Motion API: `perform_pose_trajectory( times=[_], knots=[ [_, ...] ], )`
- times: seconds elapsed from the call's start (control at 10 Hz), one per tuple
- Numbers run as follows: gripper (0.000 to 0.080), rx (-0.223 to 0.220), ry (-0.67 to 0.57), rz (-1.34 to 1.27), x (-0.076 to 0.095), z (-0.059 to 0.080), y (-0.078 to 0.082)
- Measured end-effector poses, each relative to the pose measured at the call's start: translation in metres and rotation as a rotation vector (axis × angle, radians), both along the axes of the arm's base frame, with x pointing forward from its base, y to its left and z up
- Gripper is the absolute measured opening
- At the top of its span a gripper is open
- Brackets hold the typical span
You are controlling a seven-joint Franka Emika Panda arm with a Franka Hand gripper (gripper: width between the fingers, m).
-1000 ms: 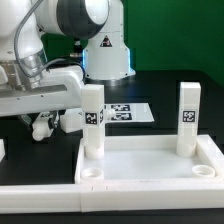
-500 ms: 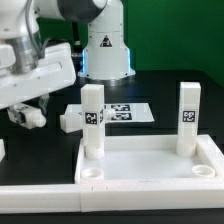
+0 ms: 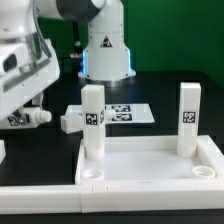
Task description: Assemble desk
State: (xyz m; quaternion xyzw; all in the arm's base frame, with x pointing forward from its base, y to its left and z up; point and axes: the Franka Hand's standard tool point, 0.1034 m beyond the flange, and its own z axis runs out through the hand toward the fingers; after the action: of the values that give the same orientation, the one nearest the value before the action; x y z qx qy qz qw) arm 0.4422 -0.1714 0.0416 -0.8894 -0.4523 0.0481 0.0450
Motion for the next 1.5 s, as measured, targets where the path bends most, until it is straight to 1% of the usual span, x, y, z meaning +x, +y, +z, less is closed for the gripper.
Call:
perform_pose_trajectory(
  times=[0.9,1.0,1.1,1.2,1.3,1.4,1.5],
  knots=[
    [0.0284,0.000,0.000,0.000,0.000,0.000,0.000],
    [0.0284,0.027,-0.006,0.211,-0.001,0.000,0.003],
    [0.0284,0.035,0.002,0.250,-0.007,0.003,0.019],
    [0.0284,0.043,0.000,0.420,-0.011,0.011,0.025],
    [0.0284,0.049,-0.018,0.576,-0.012,0.020,0.025],
    [0.0284,0.037,-0.049,0.646,-0.014,0.022,0.015],
    [0.0284,0.036,-0.039,0.659,-0.017,0.020,0.012]
  ],
)
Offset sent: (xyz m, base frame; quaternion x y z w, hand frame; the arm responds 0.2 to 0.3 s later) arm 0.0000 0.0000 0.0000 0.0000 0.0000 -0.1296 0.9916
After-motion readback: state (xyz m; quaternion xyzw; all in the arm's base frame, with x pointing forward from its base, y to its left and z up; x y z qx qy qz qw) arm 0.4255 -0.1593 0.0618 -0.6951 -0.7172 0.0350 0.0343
